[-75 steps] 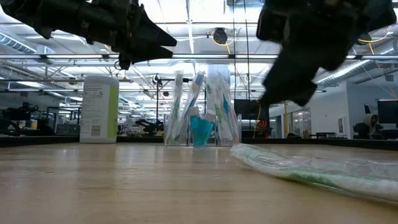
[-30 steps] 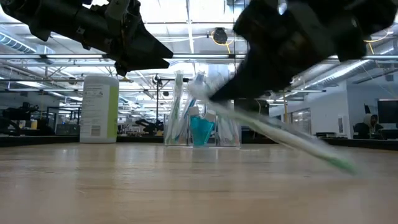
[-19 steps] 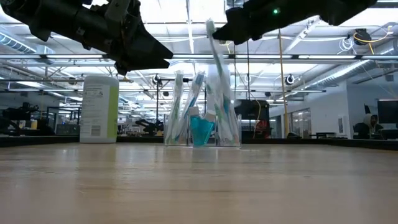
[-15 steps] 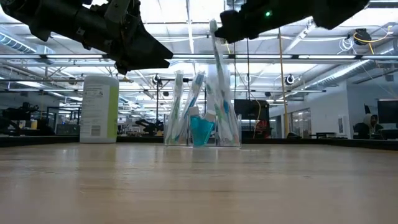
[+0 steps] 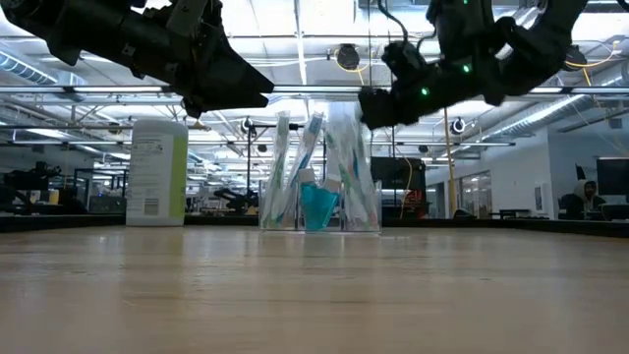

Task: Pick & Place toothbrushing station
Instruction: Put the green toothbrush to the right of the transparent organizer, then put the blue mouthwash in the middle of the transparent organizer

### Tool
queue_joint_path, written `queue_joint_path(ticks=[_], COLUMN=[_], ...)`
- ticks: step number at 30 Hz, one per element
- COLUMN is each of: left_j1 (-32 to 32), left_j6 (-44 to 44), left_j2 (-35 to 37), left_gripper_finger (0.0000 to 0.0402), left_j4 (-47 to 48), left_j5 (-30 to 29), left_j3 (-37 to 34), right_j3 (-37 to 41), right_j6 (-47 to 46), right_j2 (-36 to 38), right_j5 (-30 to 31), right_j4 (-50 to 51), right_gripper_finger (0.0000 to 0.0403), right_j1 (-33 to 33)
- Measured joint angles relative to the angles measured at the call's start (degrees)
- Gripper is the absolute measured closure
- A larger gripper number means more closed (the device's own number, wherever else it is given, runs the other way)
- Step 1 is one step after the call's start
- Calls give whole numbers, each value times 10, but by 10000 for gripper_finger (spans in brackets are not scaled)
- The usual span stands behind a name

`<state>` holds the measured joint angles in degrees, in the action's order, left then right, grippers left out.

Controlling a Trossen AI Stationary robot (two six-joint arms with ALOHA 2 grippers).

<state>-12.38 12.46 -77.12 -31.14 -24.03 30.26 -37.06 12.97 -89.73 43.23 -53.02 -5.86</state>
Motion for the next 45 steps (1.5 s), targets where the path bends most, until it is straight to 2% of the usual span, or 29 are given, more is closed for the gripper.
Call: queue_joint_path(ticks=[5, 11, 15, 20, 25, 27, 30, 32, 37, 40, 43, 45], left_j1=[0, 0, 0, 0, 0, -2, -5, -6, -9, -9, -8, -8], left_j6=[0, 2, 16, 22, 30, 31, 34, 34, 33, 33, 33, 33], left_j2=[0, 0, 0, 0, 0, 0, 0, 0, 0, 0, 0, 0], left_gripper_finger=[215, 215, 215, 215, 215, 215, 215, 215, 215, 215, 215, 215], left_j4=[0, -4, -4, -4, -4, -4, -4, -4, -4, -4, -7, -14], left_j5=[0, 0, 0, 0, 0, 0, 0, 0, 0, 0, 0, 0], left_j3=[0, 0, 0, 0, 0, 0, 0, 0, 0, 0, 0, 0], right_j3=[35, 52, 53, 53, 53, 53, 53, 53, 49, 21, -35, -78], right_j6=[-38, -44, -48, -37, -63, -60, -42, -42, -101, -145, -246, -320], right_j2=[0, 1, 0, 0, 3, 4, 4, 4, 20, 57, 86, 98], right_j5=[-2, -88, -101, -101, -99, -80, -21, 3, 0, -14, -4, -20], right_j4=[-2, 12, 11, 12, 27, 32, 55, 82, 150, 270, 416, 504], right_gripper_finger=[403, 403, 392, 355, 300, 277, 246, 227, 191, 185, 194, 201], right_j1=[12, 32, 44, 49, 52, 61, 85, 108, 179, 236, 292, 321])
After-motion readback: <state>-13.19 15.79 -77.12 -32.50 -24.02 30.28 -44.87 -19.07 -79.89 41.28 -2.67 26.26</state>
